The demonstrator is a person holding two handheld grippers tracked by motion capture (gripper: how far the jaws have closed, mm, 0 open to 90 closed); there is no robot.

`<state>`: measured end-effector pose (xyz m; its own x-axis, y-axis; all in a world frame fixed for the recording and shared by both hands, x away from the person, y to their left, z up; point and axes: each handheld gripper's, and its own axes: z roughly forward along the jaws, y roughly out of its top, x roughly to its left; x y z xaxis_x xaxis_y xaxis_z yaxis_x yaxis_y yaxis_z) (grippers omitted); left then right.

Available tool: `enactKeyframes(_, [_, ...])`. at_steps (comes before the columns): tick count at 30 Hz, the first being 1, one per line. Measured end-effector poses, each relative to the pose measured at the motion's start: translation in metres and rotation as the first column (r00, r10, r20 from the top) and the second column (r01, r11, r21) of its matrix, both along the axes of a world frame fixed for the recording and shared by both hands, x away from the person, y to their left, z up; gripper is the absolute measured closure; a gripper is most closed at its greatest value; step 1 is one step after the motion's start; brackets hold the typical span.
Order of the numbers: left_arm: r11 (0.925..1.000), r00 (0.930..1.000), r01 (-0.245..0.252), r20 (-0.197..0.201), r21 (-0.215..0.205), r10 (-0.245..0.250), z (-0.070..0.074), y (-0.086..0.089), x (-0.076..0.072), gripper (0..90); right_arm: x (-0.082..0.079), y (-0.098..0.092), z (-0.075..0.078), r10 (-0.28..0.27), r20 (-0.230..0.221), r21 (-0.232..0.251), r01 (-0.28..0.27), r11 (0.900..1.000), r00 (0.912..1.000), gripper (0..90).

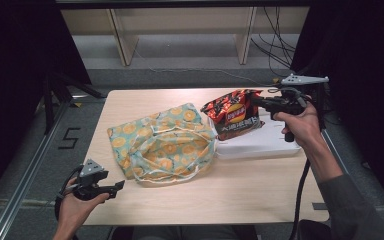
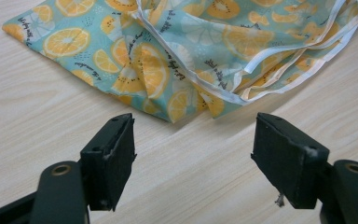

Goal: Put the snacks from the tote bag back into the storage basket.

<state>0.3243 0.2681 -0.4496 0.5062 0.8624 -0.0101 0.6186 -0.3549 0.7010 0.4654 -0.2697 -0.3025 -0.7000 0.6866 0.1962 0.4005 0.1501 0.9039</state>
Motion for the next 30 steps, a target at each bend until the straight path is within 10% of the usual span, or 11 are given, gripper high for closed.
enactKeyframes(19, [0.9998, 0.9999, -0.011, -0.003, -0.017, 0.011, -0.002, -0.001, 0.0, 29.2, 0.0, -0.021, -0.008, -0.029, 0.015, -0.013, 0.029, 0.999, 0.9995, 90.0])
enactKeyframes(30, [0.9999, 0.9999, -0.011, -0.01, -0.009, 0.01, -0.002, -0.001, 0.0, 29.2, -0.003, -0.022, -0.032, -0.036, -0.051, 0.011, 0.036, 0.999, 0.998, 90.0])
